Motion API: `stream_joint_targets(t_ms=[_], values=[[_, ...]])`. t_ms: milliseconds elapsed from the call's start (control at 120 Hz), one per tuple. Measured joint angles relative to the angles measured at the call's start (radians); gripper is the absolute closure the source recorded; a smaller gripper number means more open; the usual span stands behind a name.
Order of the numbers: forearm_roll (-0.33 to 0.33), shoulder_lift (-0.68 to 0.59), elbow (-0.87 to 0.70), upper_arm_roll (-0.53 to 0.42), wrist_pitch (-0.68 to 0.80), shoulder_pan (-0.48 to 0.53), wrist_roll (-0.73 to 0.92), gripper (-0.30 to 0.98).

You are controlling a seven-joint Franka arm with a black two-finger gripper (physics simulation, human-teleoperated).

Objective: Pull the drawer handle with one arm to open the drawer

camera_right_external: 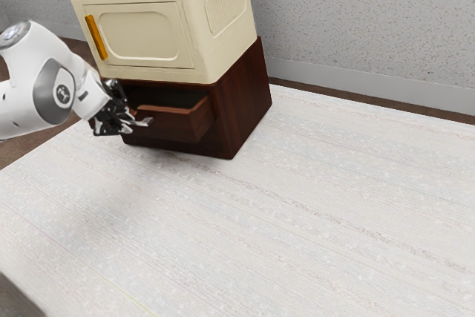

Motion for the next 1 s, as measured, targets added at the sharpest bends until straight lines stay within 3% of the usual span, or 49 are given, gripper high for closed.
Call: stream_joint_targets(t_ms=[258,1000], values=[[0.000,-0.071,-0.075,0.000,-0.002,-0.001,0.002,0.65],[0.023,-0.257,-0.285,0.024,-0.002,-0.002,0.001,0.66]])
